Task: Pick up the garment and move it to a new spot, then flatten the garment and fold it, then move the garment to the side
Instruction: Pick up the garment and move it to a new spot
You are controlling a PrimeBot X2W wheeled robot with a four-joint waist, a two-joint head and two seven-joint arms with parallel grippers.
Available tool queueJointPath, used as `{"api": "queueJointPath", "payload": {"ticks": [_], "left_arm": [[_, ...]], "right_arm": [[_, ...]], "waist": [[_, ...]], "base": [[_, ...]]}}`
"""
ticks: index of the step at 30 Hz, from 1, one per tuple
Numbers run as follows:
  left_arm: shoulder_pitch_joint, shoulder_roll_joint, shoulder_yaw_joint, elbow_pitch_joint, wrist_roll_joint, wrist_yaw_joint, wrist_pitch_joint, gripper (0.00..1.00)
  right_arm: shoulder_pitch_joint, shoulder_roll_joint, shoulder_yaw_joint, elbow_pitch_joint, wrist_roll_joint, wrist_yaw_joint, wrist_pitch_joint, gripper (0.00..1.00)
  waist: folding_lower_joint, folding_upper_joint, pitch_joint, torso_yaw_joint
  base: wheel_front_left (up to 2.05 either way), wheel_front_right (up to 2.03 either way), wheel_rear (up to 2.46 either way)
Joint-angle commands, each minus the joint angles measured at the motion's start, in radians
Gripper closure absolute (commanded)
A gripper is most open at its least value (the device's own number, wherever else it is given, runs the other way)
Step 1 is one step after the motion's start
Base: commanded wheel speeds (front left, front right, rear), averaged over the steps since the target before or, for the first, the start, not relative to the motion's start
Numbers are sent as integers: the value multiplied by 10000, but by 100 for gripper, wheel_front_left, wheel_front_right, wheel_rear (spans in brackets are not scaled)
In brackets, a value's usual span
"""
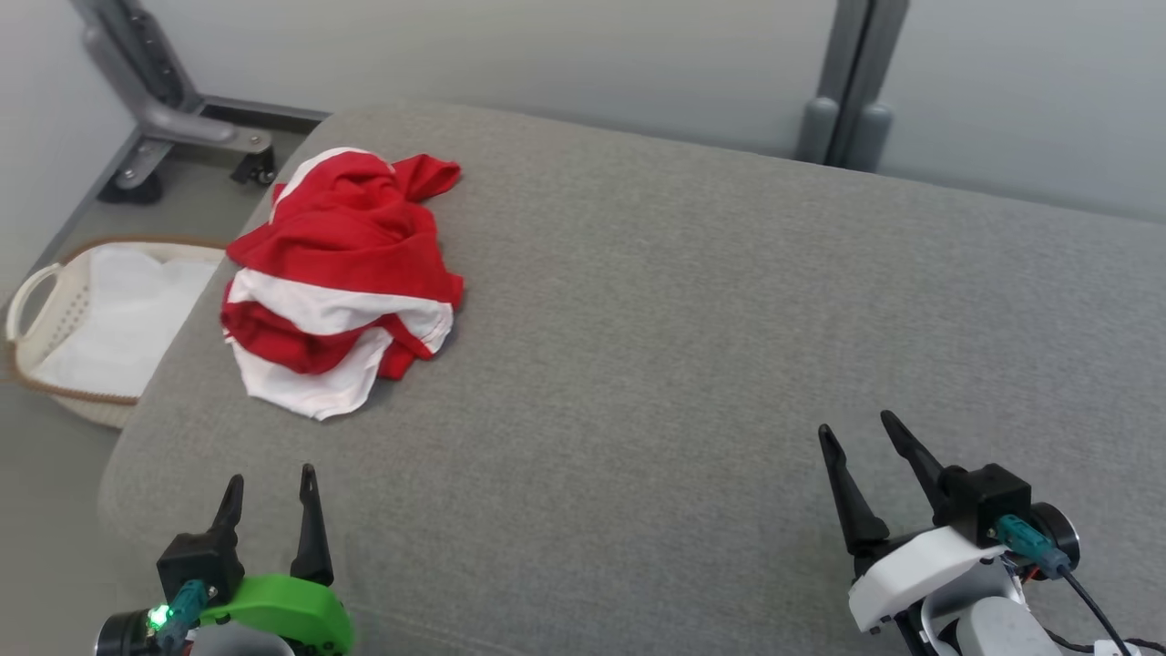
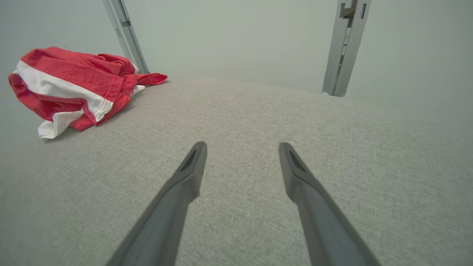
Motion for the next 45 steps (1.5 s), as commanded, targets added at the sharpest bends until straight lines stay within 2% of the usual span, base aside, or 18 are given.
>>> {"api": "queueJointPath", "payload": {"ticks": [1, 9, 19, 22, 32, 39, 43, 44, 45], "left_arm": [[152, 18, 67, 41, -96, -10, -26, 0], [128, 14, 187, 164, -329, -96, -20, 0], [-1494, 116, 34, 615, -736, -344, -20, 0], [-2461, 429, -322, 795, -1005, -346, -21, 0], [-5514, 2242, -1793, 1784, -2220, -355, -20, 0], [-6601, 2968, -3240, 3652, -3616, -357, 167, 0], [-6802, 3095, -3987, 4460, -4503, -356, 415, 0], [-6832, 3120, -4210, 4601, -4690, -356, 421, 25], [-6848, 3138, -4354, 4678, -4808, -356, 400, 94]], "right_arm": [[-66, -46, 60, 74, 19, 1, -46, 0], [-275, -55, 330, 263, 124, 1, -48, 0], [-816, -261, 350, 215, -132, 1, -48, 0], [-1069, -328, 360, 106, -228, 1, -47, 0], [-1742, -469, 518, -18, -385, 1, -47, 0], [-1868, -468, 558, 106, -390, -6, -24, 0], [-1921, -462, 531, 136, -394, -9, -14, 0], [-1938, -458, 519, 144, -390, -9, -13, 0], [-1936, -450, 495, 141, -384, -10, -10, 0]], "waist": [[0, 0, 278, 1080], [0, 0, 570, 1463], [0, 0, 1808, 898], [0, 0, 2339, 684], [0, 0, 3572, 0], [0, 0, 3925, -430], [0, 0, 4035, -585], [0, 0, 4039, -617], [0, 0, 4030, -638]], "base": [[0, 0, 0], [0, 0, 0], [0, 0, 0], [0, 0, 0], [0, 0, 0], [0, 0, 0], [0, 0, 0], [0, 0, 0], [0, 0, 0]]}}
